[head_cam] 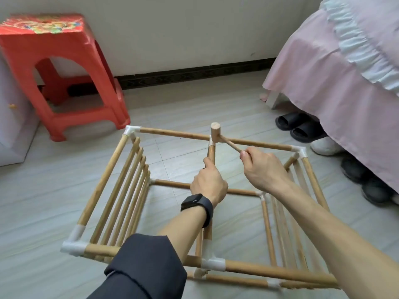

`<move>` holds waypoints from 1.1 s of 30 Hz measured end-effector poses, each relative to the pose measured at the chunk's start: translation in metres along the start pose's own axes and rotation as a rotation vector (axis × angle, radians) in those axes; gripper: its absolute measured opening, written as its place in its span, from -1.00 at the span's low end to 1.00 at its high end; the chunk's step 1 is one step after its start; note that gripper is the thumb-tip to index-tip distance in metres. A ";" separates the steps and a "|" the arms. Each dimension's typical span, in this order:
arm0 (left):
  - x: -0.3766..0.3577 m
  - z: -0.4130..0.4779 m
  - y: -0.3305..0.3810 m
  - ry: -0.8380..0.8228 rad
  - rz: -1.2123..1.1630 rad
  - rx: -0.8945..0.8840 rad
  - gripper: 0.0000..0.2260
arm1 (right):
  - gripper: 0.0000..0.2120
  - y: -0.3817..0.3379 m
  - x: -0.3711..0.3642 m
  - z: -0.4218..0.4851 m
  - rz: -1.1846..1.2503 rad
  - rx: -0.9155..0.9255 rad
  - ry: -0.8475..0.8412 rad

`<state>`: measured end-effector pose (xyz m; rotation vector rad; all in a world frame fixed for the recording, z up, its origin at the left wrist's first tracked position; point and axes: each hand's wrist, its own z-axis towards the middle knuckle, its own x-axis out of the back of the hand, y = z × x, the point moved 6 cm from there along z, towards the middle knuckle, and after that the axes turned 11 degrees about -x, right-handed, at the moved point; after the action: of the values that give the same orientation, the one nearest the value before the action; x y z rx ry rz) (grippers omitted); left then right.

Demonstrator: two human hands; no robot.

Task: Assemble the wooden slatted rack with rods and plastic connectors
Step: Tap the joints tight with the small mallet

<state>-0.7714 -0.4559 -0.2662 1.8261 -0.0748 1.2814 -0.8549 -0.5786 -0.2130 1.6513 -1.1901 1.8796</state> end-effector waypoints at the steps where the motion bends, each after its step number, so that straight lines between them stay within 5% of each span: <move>1: -0.001 0.002 0.000 0.012 0.008 -0.006 -0.71 | -0.70 -0.002 0.004 0.003 0.089 0.020 0.068; 4: -0.002 0.003 0.001 0.023 0.019 -0.005 -0.69 | -0.75 -0.009 0.016 0.002 0.384 0.106 0.290; 9: -0.001 0.002 0.003 0.011 0.039 -0.014 -0.69 | -0.72 -0.009 -0.020 0.014 -0.009 0.000 0.011; 14: -0.002 0.004 0.002 0.006 0.047 -0.010 -0.66 | -0.76 -0.023 0.011 0.001 0.372 0.149 0.290; 19: -0.004 0.003 0.002 0.008 0.045 -0.016 -0.68 | -0.70 -0.013 -0.016 0.012 -0.042 -0.019 0.003; 24: -0.004 0.005 0.000 0.017 0.049 -0.009 -0.67 | -0.75 -0.023 0.009 -0.005 0.358 0.141 0.291; 28: -0.005 0.005 0.000 0.019 0.057 -0.021 -0.68 | -0.68 -0.009 -0.021 0.002 -0.086 -0.043 0.011; 33: 0.003 0.004 0.000 -0.003 0.104 -0.043 -0.70 | -0.69 -0.012 -0.005 -0.008 -0.010 0.010 0.075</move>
<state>-0.7669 -0.4576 -0.2648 1.8073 -0.1998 1.3384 -0.8504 -0.5641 -0.2133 1.5746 -1.1430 1.9265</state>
